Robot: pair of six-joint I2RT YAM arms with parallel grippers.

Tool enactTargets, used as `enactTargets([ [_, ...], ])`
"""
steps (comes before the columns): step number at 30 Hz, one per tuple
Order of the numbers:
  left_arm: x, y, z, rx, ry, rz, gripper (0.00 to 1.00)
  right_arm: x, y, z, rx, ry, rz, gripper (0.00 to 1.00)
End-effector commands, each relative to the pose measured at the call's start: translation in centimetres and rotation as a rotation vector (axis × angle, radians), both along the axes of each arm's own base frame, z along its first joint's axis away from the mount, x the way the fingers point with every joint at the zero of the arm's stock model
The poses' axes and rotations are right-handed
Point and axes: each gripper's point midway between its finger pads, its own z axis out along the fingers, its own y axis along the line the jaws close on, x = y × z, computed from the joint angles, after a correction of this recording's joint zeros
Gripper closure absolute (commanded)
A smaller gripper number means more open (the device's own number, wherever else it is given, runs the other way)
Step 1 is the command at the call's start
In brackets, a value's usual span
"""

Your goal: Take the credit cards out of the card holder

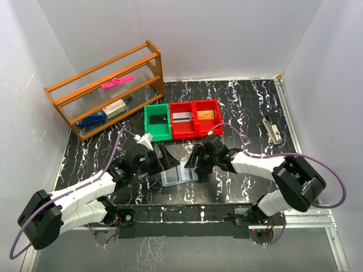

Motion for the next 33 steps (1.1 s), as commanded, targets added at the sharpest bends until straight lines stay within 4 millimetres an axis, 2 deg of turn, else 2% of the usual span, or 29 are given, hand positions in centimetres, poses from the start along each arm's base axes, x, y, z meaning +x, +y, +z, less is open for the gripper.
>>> enactTargets([
  [1, -0.4, -2.4, 0.9, -0.076, 0.003, -0.107, 0.02, 0.5, -1.0, -1.0, -0.066, -0.002, -0.035, 0.43],
  [6, -0.6, -4.4, -0.2, -0.045, 0.067, -0.224, 0.09, 0.4, -1.1, -1.1, -0.063, 0.001, -0.051, 0.44],
  [11, -0.4, -5.0, -0.5, -0.033, 0.087, -0.247, 0.12, 1.5, -1.0, 1.6, -0.050, -0.079, -0.052, 0.42],
  [16, -0.2, -4.4, -0.4, -0.007, 0.077, -0.225, 0.13, 1.7, 1.1, 4.9, 0.075, -0.152, 0.025, 0.40],
  [20, 0.0, -3.7, -0.5, 0.004, 0.062, -0.187, 0.13, 1.1, 3.0, 5.7, 0.163, -0.143, 0.099, 0.40],
  [23, 0.0, -3.4, -0.5, 0.008, 0.056, -0.175, 0.13, 0.8, 3.8, 5.5, 0.188, -0.129, 0.131, 0.41],
  [26, 0.1, -3.2, -0.4, 0.013, 0.052, -0.167, 0.14, 0.5, 4.0, 4.2, 0.176, -0.092, 0.132, 0.42],
  [33, 0.0, -3.4, -0.2, 0.010, 0.058, -0.172, 0.17, 0.5, 0.5, 0.4, 0.004, -0.033, -0.002, 0.47],
])
